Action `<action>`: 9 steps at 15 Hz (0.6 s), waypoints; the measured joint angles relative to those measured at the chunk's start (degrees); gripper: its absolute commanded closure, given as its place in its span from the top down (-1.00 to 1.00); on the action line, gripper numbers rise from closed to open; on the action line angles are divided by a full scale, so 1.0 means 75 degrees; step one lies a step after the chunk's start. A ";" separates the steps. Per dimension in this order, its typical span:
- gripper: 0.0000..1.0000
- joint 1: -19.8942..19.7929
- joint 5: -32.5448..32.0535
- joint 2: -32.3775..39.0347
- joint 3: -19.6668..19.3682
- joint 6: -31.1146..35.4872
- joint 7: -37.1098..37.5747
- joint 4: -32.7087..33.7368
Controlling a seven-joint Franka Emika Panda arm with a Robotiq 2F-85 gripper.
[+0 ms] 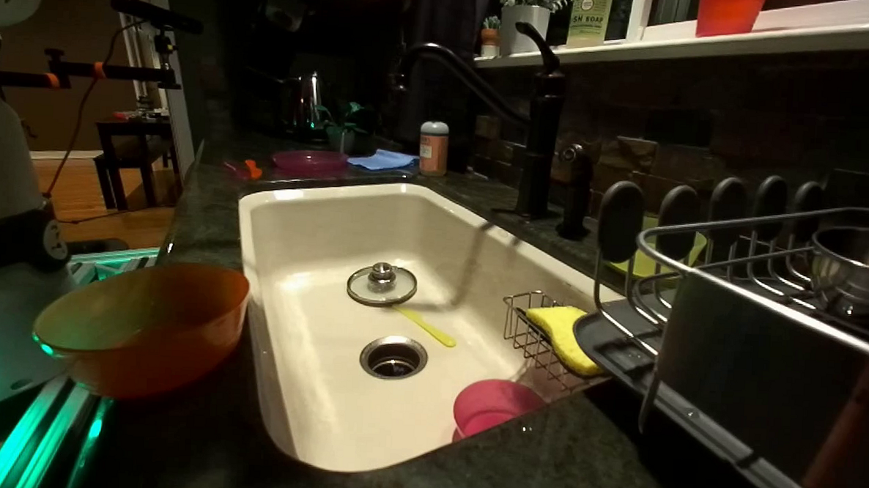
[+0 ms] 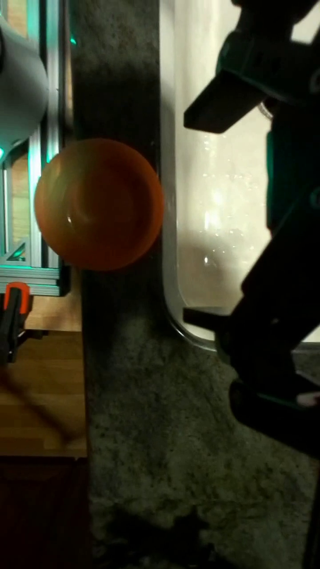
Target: Put the orange bowl side down on the plate rack
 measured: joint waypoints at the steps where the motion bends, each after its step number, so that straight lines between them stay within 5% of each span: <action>1: 1.00 0.0016 -0.0002 -0.0017 -0.0045 -0.0054 -0.0225 -0.0044; 9: 1.00 0.0319 -0.0177 -0.0329 -0.0731 0.0225 -0.2770 -0.0577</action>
